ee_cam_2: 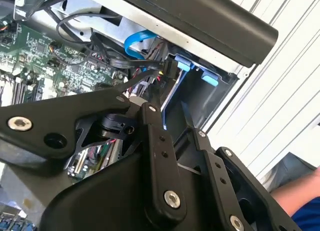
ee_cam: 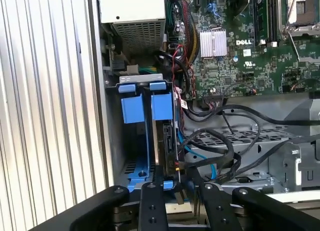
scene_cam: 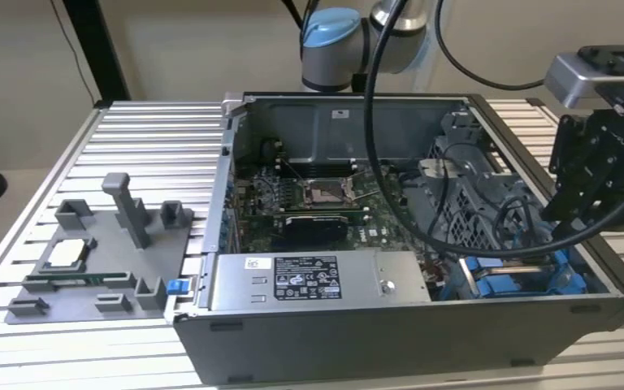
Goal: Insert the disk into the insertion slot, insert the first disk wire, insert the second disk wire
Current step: 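Insert the first disk wire, then insert the second disk wire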
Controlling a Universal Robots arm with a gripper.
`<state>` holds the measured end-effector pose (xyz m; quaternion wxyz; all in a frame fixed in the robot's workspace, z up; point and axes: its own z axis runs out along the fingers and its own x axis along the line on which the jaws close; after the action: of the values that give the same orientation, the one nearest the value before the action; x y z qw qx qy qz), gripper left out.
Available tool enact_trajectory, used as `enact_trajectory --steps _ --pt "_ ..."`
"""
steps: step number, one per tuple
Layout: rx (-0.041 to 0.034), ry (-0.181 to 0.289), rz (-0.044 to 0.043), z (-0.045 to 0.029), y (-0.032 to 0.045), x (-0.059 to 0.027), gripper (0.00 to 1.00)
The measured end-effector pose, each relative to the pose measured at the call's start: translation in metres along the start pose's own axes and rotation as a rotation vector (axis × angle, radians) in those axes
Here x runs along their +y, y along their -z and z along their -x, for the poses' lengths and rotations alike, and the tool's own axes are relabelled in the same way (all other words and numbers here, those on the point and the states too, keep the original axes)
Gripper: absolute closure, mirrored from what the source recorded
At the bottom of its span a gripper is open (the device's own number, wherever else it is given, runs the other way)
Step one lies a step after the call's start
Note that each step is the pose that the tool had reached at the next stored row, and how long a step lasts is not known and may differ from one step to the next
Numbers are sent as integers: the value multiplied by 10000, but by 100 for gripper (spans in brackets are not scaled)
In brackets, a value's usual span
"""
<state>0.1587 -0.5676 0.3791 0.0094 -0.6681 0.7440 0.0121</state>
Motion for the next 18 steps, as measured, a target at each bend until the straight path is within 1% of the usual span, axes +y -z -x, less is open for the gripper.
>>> enact_trajectory --steps 2,4,7,11,13,15,18 --pt "5 3 4 2 3 -11 0" --pt "8 -1 46 2 2 -51 0" --pt "11 -4 165 -2 2 -125 0" --pt "9 -10 355 -9 3 -224 0" --pt "7 -13 430 -10 3 -260 0" --pt "-24 -13 471 -9 2 -281 0" --pt "-111 -4 540 -17 -12 -301 0"
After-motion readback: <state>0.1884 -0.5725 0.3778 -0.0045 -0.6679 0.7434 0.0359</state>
